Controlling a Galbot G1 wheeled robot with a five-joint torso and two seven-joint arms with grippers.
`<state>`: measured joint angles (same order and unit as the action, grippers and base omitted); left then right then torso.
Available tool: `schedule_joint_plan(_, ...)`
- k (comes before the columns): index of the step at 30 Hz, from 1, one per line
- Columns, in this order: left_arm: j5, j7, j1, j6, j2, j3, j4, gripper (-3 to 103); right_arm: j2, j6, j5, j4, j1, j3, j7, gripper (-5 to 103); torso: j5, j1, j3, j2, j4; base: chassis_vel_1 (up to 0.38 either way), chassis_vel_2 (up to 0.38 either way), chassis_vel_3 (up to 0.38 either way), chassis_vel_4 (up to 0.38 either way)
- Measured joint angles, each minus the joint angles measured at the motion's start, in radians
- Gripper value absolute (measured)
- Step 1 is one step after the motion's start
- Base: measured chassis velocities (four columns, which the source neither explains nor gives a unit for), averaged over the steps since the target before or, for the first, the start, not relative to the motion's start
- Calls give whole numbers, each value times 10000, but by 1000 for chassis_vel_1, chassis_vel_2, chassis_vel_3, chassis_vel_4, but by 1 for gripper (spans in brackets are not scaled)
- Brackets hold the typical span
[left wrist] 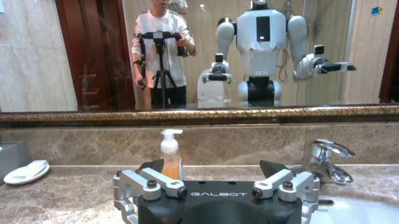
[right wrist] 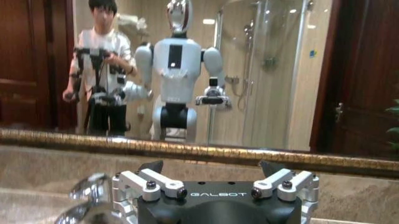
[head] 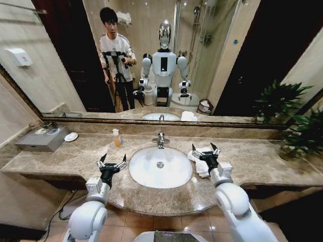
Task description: Pick up the towel from the sink counter and wipe the mirror surface.
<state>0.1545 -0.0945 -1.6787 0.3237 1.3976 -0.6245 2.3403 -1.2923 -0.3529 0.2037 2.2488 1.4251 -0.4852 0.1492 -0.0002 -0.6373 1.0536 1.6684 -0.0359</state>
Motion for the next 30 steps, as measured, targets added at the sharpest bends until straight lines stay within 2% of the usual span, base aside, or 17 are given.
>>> schedule_joint_plan(6, 0, 1, 0, 0, 0, 0, 0, 100, -494, -54, -177, 555, 428, -505, -445, 100, 1, -1, 1, 0, 0, 0, 0, 0, 0)
schedule_joint_plan(12, 0, 0, 1, 0, 0, 0, 0, 100, -497, -108, -186, 791, 621, -614, -348, 100, 2, -5, 2, -2, -3, 20, -14, -15, 29)
schedule_joint_plan(21, 0, 1, 0, 0, 0, 0, 0, 100, -494, -113, -175, 1150, 1053, -534, -228, 100, 0, 2, 1, -1, 2, 129, -131, -144, 138)
schedule_joint_plan(25, 0, 0, -1, 0, 1, 0, 0, 100, -428, 93, -160, 1294, 1454, -529, -233, 100, 2, 6, -1, 1, -4, 172, -167, -161, 158)
schedule_joint_plan(30, 0, 0, 0, 0, 0, 0, 0, 100, -553, 585, -299, 1398, 2203, -424, -300, 100, 1, 1, 0, 0, 1, 157, -157, -166, 142)
